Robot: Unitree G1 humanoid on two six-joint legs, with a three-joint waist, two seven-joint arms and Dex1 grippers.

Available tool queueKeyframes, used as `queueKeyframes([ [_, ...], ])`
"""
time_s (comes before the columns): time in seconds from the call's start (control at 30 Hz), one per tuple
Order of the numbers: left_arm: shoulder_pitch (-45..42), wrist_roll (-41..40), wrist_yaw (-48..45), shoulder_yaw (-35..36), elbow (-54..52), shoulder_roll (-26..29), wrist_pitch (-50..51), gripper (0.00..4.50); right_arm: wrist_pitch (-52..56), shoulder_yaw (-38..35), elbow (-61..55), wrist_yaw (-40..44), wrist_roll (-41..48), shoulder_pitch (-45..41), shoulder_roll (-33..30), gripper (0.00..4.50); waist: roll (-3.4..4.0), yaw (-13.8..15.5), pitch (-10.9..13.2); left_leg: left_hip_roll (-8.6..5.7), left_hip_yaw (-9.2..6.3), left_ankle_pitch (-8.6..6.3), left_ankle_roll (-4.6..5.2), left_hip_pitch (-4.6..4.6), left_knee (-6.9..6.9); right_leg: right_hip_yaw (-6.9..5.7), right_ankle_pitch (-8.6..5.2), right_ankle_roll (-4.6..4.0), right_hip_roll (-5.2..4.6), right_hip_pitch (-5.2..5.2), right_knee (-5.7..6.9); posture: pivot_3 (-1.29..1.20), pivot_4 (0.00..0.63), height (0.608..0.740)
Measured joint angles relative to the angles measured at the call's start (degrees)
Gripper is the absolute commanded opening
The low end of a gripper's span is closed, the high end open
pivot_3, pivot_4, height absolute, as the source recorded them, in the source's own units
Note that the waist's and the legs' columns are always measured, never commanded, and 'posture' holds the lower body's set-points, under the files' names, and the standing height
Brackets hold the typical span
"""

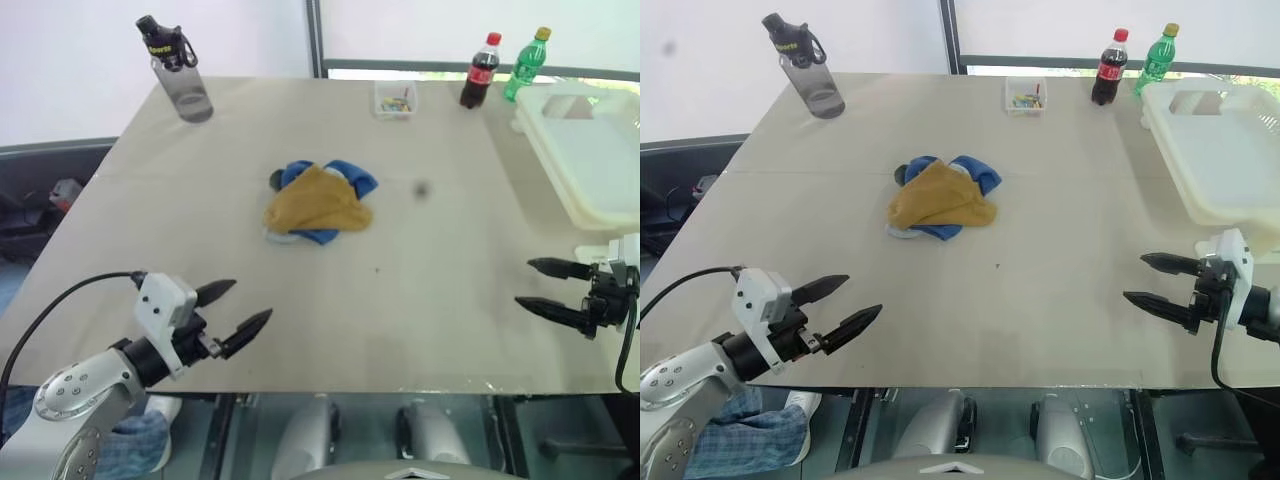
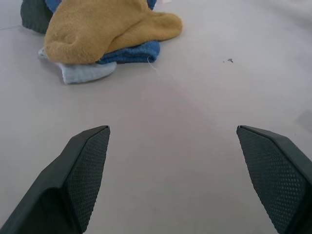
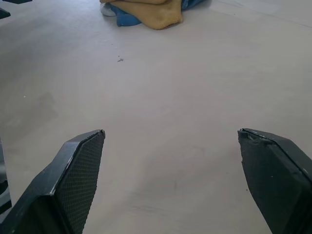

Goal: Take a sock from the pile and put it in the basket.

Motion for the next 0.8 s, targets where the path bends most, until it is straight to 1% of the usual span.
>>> queueKeyframes([
  [0.3, -0.97, -0.69, 0.29, 0.18, 0.00, -0.05, 0.00, 4.46, 0.03, 0.78, -0.01, -1.19, -0.19, -1.72, 0.42, 4.50, 0.00, 0.00, 0.00, 0.01, 0.00, 0.00, 0.00, 0.00, 0.00, 0.02, 0.00, 0.00, 0.10, 0.00, 0.00, 0.00, 0.150, 0.740],
  [0.5, -1.13, -3.47, -0.74, 1.22, -0.16, -0.99, -1.36, 4.46, 0.27, 3.74, -1.11, -1.86, -0.05, -4.28, 3.26, 4.50, 0.00, -0.08, 0.00, 0.03, -0.01, 0.00, 0.00, 0.00, 0.00, 0.03, 0.00, 0.00, -0.05, -0.01, 0.00, 0.00, 0.150, 0.740],
  [0.57, -1.07, -5.02, -0.72, 2.68, -0.39, -1.70, -1.77, 4.46, 0.37, 5.29, -1.16, -2.26, -0.06, -6.01, 4.56, 4.50, 0.00, -0.11, 0.00, 0.03, -0.01, 0.00, 0.00, 0.00, 0.00, 0.03, 0.00, 0.00, -0.06, -0.01, 0.00, 0.00, 0.150, 0.740],
  [0.77, -0.06, -5.25, -0.58, 3.49, -0.80, -1.73, -2.17, 4.46, 0.51, 7.41, -1.11, -2.64, -0.36, -8.93, 5.99, 4.50, 0.00, -0.01, 0.00, 0.01, 0.00, 0.00, 0.00, -0.01, 0.00, 0.02, 0.00, 0.00, -0.06, -0.01, -0.01, 0.00, 0.150, 0.740],
  [0.8, 0.37, -5.24, -0.30, 3.78, -0.91, -1.91, -2.26, 4.46, 0.32, 8.45, -0.83, -4.36, -1.49, -11.16, 7.71, 4.50, -0.01, -0.21, 0.00, 0.02, 0.00, 0.00, -0.01, 0.02, 0.00, 0.03, 0.00, 0.00, -0.03, -0.01, 0.01, 0.00, 0.150, 0.740],
])
